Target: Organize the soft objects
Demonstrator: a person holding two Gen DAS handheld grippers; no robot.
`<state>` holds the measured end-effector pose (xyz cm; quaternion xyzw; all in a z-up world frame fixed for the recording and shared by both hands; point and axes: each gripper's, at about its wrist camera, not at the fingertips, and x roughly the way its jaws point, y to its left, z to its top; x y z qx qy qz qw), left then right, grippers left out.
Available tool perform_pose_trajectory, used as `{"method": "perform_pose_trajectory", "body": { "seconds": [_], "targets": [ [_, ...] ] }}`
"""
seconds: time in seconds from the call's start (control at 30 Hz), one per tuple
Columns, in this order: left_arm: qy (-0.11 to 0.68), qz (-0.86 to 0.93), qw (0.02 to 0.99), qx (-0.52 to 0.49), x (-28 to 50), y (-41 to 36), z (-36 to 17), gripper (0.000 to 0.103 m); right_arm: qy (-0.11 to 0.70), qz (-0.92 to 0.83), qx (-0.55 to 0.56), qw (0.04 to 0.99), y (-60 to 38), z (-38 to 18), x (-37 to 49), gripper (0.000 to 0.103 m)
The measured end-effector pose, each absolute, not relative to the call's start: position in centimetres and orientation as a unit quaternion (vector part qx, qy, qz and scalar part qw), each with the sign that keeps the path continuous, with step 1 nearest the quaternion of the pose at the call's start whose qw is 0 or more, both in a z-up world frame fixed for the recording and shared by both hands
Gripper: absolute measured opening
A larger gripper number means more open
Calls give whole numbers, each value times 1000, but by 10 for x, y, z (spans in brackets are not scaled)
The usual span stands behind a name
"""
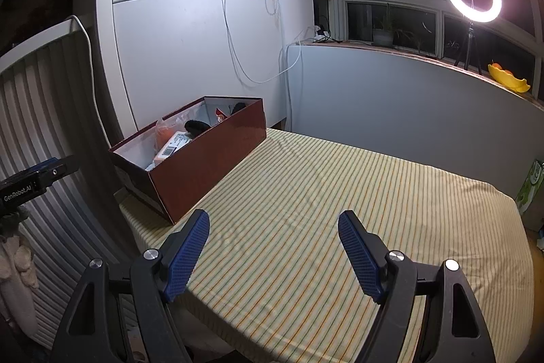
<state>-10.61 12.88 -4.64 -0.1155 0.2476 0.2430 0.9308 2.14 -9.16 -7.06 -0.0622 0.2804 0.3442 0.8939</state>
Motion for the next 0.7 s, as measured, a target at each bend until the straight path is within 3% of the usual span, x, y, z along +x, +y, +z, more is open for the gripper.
{"method": "perform_pose_trajectory", "body": {
  "seconds": [0.7],
  "targets": [
    [234, 241, 936, -104, -106, 126, -48, 82, 289, 347, -68, 890, -97, -79, 24, 75]
  ]
}}
